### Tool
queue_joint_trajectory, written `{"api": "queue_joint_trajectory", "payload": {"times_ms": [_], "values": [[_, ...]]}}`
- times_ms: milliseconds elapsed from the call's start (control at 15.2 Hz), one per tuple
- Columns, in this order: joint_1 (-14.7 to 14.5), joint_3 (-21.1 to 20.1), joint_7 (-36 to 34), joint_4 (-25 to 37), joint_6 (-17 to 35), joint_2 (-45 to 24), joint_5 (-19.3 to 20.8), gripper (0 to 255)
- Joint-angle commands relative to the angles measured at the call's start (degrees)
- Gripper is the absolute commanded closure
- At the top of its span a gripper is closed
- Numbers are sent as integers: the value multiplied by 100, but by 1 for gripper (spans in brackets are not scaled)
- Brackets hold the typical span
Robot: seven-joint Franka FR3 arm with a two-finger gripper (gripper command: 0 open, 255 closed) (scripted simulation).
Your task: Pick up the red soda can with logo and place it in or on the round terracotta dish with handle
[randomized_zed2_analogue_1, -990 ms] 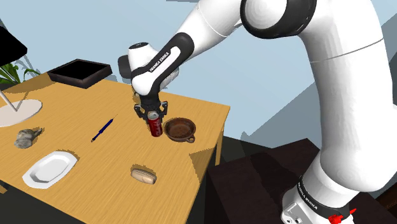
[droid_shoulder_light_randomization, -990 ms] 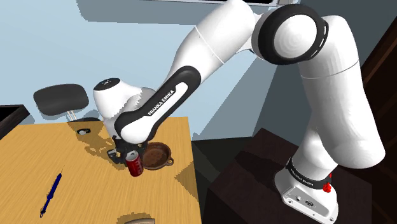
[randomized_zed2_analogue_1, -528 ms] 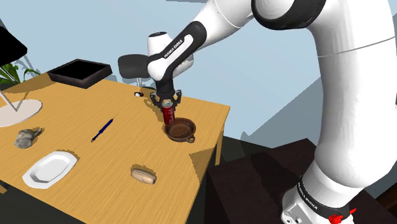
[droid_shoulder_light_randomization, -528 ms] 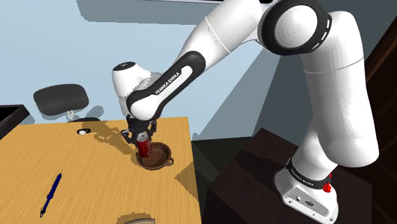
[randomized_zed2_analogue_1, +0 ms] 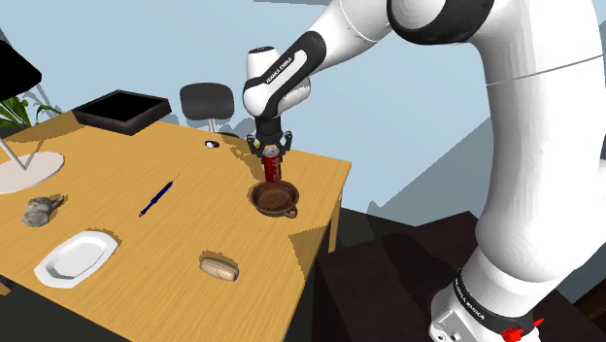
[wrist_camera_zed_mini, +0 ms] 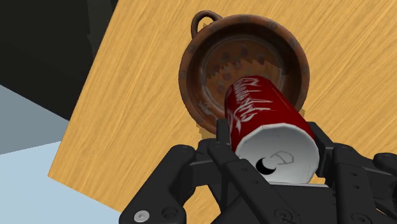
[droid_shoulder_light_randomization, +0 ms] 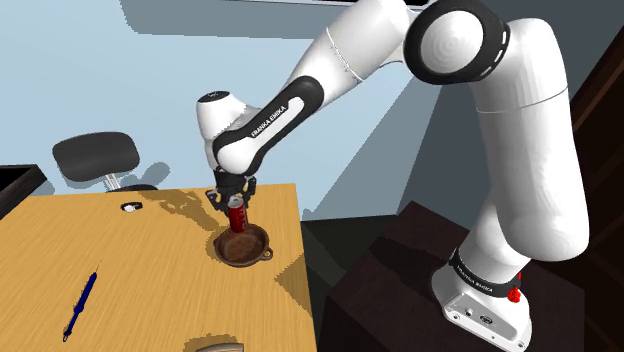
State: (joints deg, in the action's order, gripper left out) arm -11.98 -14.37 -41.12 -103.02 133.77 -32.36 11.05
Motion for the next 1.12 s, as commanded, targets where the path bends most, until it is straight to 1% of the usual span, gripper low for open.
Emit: {"api": "queue_joint_trajectory", "payload": {"times_ms": [0, 858, 1056], "values": [[-8, 23, -11, -15, 112, -96, 31, 255], [-136, 200, -140, 86, 747, -838, 237, 255], [-141, 207, -144, 94, 768, -867, 244, 255]]}}
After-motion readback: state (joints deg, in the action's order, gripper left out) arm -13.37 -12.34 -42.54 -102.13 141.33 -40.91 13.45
